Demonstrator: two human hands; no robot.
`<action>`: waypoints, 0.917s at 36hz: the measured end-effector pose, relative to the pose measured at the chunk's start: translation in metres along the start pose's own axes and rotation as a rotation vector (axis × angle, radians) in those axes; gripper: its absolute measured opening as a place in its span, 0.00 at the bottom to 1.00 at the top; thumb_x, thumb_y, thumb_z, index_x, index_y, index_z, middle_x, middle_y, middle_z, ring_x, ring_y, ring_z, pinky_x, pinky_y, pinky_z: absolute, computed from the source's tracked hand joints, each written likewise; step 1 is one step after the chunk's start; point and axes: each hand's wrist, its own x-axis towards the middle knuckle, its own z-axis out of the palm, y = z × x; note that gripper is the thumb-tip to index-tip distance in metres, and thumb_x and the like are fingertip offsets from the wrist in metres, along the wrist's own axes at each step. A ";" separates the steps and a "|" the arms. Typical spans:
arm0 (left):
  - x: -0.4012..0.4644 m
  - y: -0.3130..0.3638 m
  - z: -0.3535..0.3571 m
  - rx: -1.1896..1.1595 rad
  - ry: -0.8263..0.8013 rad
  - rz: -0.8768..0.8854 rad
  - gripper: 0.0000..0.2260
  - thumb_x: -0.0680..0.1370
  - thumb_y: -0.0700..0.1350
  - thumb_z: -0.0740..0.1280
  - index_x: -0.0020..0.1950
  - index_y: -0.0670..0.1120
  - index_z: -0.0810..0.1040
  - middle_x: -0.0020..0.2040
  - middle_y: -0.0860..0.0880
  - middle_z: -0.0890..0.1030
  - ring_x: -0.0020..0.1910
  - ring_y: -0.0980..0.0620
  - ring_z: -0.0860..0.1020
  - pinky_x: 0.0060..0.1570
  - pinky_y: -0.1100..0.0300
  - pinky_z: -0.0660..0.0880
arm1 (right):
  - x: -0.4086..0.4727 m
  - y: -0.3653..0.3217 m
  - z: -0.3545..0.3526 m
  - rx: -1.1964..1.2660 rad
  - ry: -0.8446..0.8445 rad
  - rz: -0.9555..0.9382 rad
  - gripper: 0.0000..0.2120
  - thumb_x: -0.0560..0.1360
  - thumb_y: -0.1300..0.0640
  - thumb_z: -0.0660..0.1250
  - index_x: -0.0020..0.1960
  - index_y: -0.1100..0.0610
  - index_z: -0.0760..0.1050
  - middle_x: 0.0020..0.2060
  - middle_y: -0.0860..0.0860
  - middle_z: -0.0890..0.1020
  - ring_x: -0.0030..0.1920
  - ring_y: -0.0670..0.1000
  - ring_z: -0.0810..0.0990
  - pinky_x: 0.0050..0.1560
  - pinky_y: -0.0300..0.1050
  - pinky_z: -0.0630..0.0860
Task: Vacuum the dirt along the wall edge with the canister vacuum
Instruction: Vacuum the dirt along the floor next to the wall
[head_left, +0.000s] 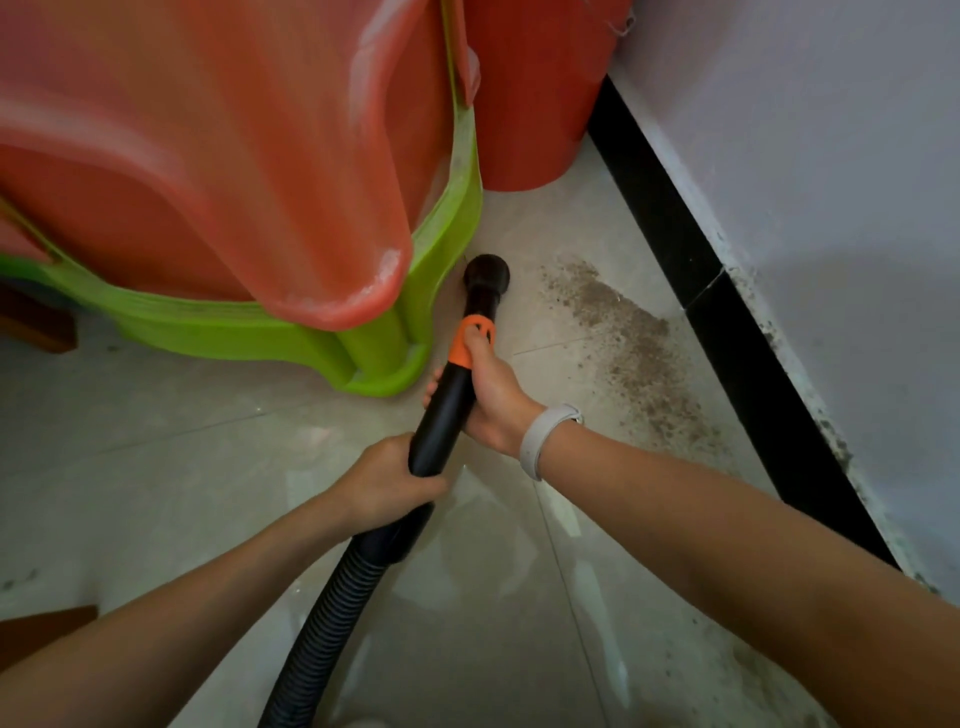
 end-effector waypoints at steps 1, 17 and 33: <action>-0.001 -0.004 0.000 0.020 -0.018 0.006 0.08 0.72 0.40 0.71 0.40 0.47 0.73 0.38 0.48 0.79 0.38 0.50 0.79 0.39 0.58 0.75 | -0.002 0.003 -0.004 0.010 -0.005 0.013 0.16 0.81 0.45 0.59 0.48 0.59 0.68 0.32 0.56 0.73 0.31 0.54 0.75 0.36 0.51 0.77; 0.007 0.000 0.015 -0.030 0.074 -0.004 0.05 0.72 0.42 0.71 0.43 0.45 0.76 0.35 0.48 0.82 0.35 0.50 0.81 0.41 0.54 0.78 | 0.001 0.005 -0.013 -0.114 0.080 -0.055 0.14 0.82 0.46 0.57 0.50 0.57 0.66 0.36 0.56 0.73 0.33 0.56 0.76 0.36 0.50 0.80; 0.017 0.009 0.024 0.017 0.188 -0.008 0.07 0.69 0.49 0.71 0.42 0.50 0.74 0.34 0.52 0.81 0.35 0.52 0.80 0.34 0.59 0.74 | 0.015 -0.009 -0.010 -0.144 0.154 -0.078 0.19 0.79 0.40 0.59 0.46 0.57 0.68 0.32 0.57 0.76 0.29 0.56 0.77 0.32 0.49 0.79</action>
